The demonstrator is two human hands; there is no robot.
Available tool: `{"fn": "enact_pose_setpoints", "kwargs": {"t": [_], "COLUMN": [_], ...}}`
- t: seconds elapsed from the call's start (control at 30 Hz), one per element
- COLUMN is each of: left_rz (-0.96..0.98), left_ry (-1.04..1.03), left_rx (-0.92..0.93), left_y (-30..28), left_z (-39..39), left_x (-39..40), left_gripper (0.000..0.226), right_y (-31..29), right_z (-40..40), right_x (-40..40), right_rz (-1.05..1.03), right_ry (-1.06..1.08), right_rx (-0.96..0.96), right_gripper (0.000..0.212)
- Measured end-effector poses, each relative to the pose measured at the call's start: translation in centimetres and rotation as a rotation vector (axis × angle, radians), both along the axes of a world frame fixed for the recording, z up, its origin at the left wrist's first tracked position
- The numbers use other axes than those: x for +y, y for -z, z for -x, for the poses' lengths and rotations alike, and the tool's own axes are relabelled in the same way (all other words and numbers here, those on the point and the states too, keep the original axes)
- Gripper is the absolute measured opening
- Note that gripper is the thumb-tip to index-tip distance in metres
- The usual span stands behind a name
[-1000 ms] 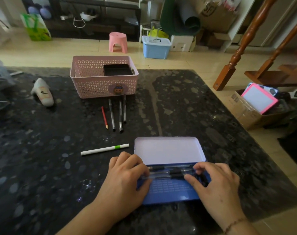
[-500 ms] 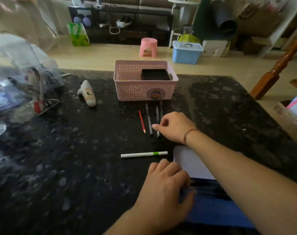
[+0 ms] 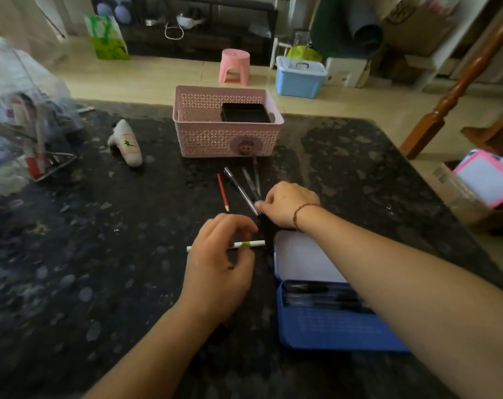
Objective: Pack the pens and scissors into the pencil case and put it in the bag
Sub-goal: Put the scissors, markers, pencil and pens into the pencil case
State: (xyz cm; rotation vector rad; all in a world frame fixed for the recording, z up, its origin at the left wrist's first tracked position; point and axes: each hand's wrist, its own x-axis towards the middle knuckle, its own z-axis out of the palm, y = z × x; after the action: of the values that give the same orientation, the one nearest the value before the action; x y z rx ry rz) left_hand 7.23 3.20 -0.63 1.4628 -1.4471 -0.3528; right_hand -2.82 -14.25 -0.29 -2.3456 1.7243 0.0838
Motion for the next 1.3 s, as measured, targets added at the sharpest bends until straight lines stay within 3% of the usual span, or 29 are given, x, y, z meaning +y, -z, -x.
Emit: {"fn": "enact_pose_setpoints", "kwargs": {"t": [0.07, 0.13, 0.23, 0.33, 0.4, 0.5, 0.6, 0.63, 0.7, 0.8, 1.0, 1.17, 1.3], "left_rz": [-0.072, -0.170, -0.243, -0.221, -0.249, -0.385, -0.406, -0.360, -0.291, -0.284, -0.265, -0.289, -0.265], "left_ry": [-0.041, -0.026, 0.142, 0.301, 0.379, 0.513, 0.528, 0.529, 0.544, 0.550, 0.554, 0.502, 0.480], "left_rx": [0.129, 0.380, 0.683, 0.785, 0.854, 0.733, 0.257, 0.115, -0.038, -0.077, -0.164, -0.159, -0.276], "left_y": [-0.1, -0.9, -2.3, -2.7, -2.4, -1.9, -1.2, -1.0, -0.8, -0.7, 0.2, 0.3, 0.4], "left_z": [0.4, 1.1, 2.4, 3.7, 4.6, 5.9, 6.1, 6.0, 5.8, 5.7, 5.5, 4.9, 4.7], "left_x": [-0.1, -0.2, 0.1, 1.1, 1.7, 2.4, 2.7, 2.7, 2.7, 2.6, 2.5, 2.3, 2.5], "left_gripper": [0.020, 0.013, 0.024, 0.027, 0.029, 0.021, 0.020, 0.022, 0.025, 0.025, 0.030, 0.030, 0.025], "right_y": [-1.3, -2.7, -4.2, -4.6, -4.8, -4.1, -3.2, -3.0, -2.5, -1.3, 0.7, 1.9, 2.5], "right_z": [1.0, 2.2, 4.6, 7.7, 9.4, 12.7, 16.9, 17.8, 19.7, 21.1, 22.1, 22.3, 22.1], "right_x": [0.9, 3.2, 9.2, 14.7, 17.1, 19.2, 19.5, 19.5, 19.4, 19.5, 18.6, 18.0, 17.4], "right_rz": [0.003, -0.033, 0.007, 0.127, 0.076, 0.074, 0.070, 0.091, 0.077, 0.106, 0.425, 0.374, 0.341], "right_ry": [0.023, 0.028, -0.031, -0.030, 0.049, 0.227, 0.425, 0.425, 0.418, 0.347, 0.034, -0.098, -0.126], "right_rx": [-0.133, -0.397, -0.717, -0.782, -0.832, -0.993, -1.253, -1.236, -1.147, -1.062, -0.568, -0.562, -0.534], "right_gripper": [0.038, 0.035, 0.027, 0.030, 0.025, 0.006, 0.055, 0.057, 0.039, 0.053, 0.033, 0.020, 0.014]}}
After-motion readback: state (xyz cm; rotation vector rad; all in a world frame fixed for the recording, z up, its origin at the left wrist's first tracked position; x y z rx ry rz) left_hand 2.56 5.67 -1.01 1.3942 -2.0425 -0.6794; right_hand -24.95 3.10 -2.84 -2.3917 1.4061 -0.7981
